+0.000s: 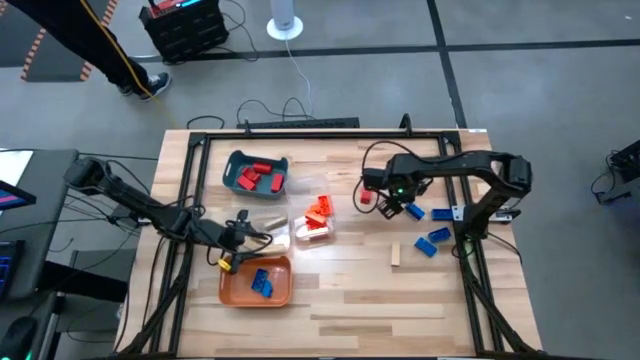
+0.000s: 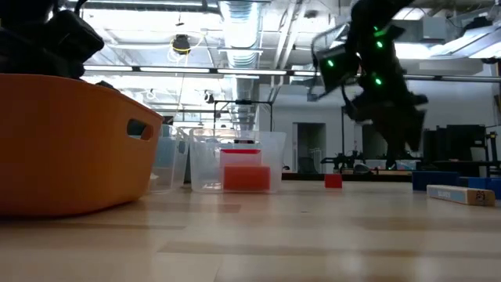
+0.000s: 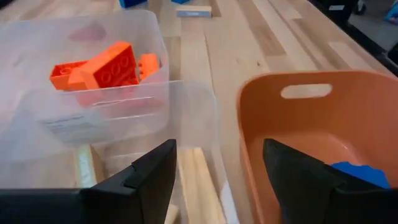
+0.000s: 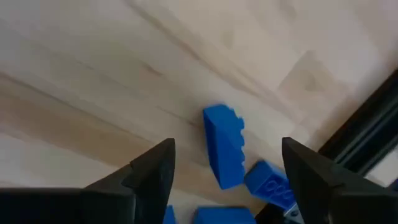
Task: Sort blocks
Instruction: Put the blue game piece into the orange bin
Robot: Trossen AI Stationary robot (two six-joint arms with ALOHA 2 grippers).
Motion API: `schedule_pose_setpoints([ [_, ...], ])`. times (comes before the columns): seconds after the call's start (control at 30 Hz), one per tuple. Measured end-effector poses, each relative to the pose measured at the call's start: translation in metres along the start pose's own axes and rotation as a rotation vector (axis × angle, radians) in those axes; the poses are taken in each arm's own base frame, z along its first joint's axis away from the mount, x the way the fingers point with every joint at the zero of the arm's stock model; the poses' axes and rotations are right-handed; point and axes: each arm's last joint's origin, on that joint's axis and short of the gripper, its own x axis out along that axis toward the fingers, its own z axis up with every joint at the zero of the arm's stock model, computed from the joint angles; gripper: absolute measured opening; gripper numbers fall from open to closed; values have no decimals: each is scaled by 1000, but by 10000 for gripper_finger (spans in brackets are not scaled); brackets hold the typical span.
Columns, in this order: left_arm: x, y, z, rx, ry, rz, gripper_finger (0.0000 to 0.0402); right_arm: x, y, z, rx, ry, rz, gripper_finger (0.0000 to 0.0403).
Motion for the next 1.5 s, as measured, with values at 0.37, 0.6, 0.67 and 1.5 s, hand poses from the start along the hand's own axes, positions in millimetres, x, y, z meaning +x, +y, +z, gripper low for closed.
schedule_pose_setpoints([
  [0.37,-7,-3,0,-14,-30,-27,232,38,-20,-23,3,16,67,269],
  [0.6,-8,-2,1,-17,-40,-28,232,61,-24,-26,5,12,122,252],
  [0.67,-8,-2,1,-16,-39,-28,232,66,-24,-27,-2,23,116,229],
  [1.5,-13,0,-1,9,-15,12,232,-13,24,-4,-105,-275,355,12],
])
